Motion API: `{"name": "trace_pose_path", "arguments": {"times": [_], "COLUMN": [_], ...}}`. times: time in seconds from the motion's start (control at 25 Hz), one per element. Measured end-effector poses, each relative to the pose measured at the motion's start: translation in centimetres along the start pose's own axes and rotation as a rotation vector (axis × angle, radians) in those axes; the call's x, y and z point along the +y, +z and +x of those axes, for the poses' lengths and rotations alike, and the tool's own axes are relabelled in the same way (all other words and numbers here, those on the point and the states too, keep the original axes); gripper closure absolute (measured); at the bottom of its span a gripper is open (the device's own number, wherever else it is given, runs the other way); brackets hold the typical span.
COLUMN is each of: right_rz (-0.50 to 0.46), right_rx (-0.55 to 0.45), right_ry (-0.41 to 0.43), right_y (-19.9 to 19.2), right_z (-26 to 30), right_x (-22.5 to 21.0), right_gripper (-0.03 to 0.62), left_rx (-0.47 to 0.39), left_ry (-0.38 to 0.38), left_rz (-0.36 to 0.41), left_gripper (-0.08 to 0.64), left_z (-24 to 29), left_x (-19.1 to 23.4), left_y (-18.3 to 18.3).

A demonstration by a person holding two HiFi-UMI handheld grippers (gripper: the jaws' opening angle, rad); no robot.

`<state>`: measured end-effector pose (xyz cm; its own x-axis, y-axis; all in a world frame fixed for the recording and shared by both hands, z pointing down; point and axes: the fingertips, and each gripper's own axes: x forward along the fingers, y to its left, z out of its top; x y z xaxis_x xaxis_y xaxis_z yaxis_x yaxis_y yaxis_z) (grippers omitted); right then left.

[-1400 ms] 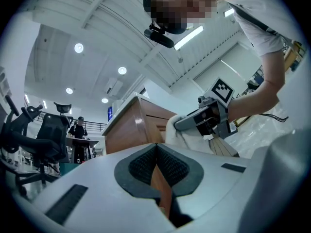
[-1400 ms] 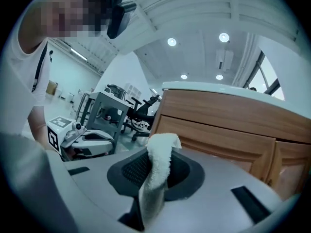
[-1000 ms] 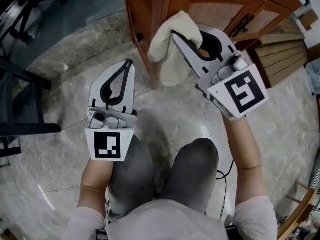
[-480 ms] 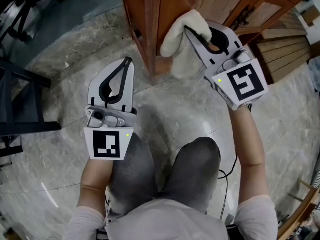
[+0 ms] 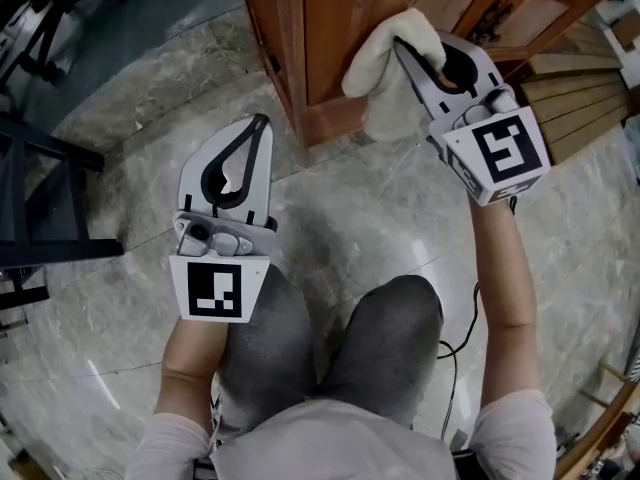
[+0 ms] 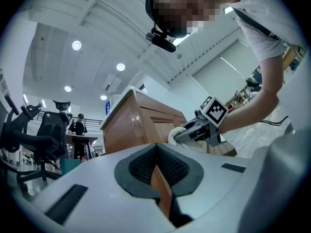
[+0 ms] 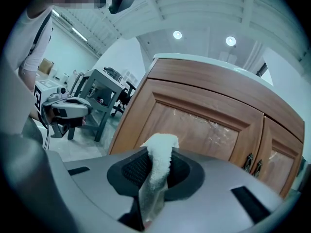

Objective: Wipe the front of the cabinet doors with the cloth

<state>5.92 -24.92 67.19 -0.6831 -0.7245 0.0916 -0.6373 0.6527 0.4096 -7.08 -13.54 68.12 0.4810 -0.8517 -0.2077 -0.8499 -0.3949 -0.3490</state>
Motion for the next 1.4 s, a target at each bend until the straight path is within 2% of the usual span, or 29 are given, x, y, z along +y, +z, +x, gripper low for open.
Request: {"name": "trace_pose_path", "arguments": {"times": [0.36,0.96,1.4], "right_rz": [-0.011,0.03,0.031], "right_rx": [0.039,0.077,0.112], "right_ry": [-0.027,-0.088,-0.112], "right_y": [-2.9,-7.0,-8.8], "right_z": [-1.0,-3.4,-3.5], "right_x": [-2.3,-7.3,-7.9], "right_gripper": [0.517,0.517,0.517], "left_rx": [0.018,0.008,0.016], "left_ry": [-0.015,-0.061,-0.099], "left_rz": [-0.011,-0.006,-0.013], "left_gripper": [0.541,0.541,0.541], "left_z": [0.9,3.2,3.2], "left_x": [-1.9,-5.6,-6.1], "left_y": [-0.8,-0.8,-2.1]}}
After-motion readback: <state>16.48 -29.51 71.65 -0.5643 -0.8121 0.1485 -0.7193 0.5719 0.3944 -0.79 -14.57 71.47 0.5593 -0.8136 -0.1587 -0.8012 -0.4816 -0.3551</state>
